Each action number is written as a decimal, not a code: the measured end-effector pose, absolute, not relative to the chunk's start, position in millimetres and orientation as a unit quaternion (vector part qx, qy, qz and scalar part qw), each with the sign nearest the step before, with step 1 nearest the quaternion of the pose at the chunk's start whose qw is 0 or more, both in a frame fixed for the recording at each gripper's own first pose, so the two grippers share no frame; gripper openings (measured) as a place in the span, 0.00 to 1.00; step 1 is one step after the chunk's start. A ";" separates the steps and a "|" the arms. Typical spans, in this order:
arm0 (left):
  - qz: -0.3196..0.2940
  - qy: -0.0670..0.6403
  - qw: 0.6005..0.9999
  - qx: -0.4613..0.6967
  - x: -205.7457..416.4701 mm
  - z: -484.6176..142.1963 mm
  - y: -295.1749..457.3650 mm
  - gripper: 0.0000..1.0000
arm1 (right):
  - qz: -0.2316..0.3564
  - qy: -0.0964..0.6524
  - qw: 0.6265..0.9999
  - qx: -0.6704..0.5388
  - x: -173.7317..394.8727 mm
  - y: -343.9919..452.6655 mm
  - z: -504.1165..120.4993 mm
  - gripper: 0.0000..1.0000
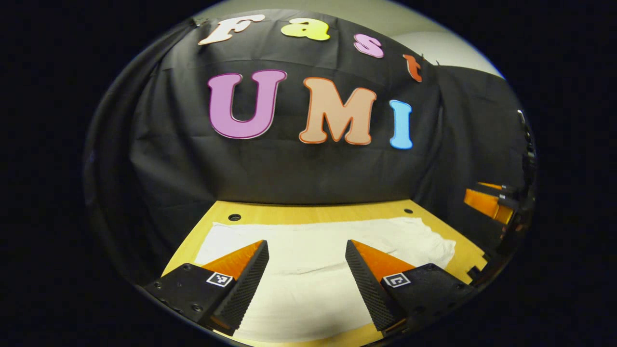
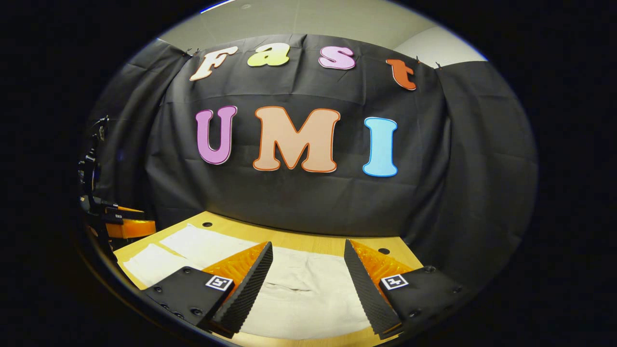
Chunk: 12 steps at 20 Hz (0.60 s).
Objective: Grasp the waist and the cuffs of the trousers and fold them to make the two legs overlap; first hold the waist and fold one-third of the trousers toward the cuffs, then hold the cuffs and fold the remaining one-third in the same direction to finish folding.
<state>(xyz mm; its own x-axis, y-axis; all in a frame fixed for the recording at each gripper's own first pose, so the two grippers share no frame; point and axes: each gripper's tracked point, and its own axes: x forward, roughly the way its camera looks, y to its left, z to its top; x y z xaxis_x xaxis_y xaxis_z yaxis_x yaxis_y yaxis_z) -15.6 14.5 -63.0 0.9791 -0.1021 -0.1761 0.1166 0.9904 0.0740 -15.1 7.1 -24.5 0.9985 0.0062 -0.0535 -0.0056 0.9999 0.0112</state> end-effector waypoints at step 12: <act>-0.246 0.317 0.887 0.230 -68.8 -193.8 54.0 0.95 | -0.040 0.059 0.997 0.017 -31.7 -8.5 -54.8 0.95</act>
